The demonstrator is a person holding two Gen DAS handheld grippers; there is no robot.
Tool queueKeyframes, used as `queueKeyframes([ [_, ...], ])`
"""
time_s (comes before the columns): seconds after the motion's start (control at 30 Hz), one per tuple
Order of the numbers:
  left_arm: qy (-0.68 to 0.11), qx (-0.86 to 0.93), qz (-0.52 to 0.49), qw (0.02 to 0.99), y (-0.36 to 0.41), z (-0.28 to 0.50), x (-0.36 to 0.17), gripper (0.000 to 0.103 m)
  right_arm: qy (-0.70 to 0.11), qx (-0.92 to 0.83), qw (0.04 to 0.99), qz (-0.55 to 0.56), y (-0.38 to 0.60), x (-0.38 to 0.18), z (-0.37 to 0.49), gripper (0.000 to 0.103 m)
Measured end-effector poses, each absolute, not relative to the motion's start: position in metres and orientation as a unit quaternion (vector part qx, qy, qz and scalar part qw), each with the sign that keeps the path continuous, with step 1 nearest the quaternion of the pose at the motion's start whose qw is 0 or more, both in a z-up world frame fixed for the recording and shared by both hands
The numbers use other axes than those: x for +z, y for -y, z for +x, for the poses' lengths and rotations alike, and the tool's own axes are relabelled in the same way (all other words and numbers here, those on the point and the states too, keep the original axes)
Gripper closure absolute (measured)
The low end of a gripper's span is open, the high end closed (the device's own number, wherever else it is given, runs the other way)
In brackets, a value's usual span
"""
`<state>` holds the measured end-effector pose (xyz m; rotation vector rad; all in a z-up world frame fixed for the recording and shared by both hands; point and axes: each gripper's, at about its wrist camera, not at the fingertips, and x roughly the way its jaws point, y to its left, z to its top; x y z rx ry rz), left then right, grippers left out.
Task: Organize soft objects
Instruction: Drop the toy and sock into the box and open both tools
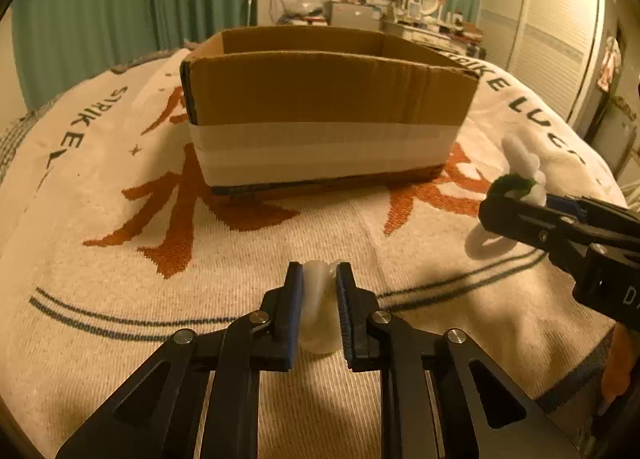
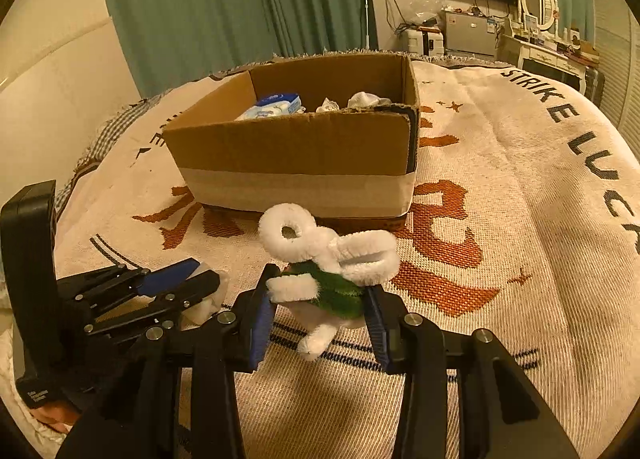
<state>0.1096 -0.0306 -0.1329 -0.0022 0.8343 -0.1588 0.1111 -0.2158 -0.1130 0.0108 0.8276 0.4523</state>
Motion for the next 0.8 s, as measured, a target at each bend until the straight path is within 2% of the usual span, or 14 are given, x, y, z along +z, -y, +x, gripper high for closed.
queueKeyframes([
  [0.37,-0.353,-0.069,0.005,0.933,0.035,0.088,-0.076,0.091,-0.363,0.212,0.907,-0.009,0.219,-0.074,0.080,0.063],
  [0.63,-0.282,-0.078,0.025,0.956,0.039,0.103,-0.001,0.091,-0.302,0.229,0.925,-0.022,0.215,-0.004,0.092,0.063],
  [0.8,-0.263,-0.089,0.032,0.960,0.043,0.137,0.021,0.090,-0.278,0.237,0.930,-0.033,0.207,0.029,0.121,0.063],
])
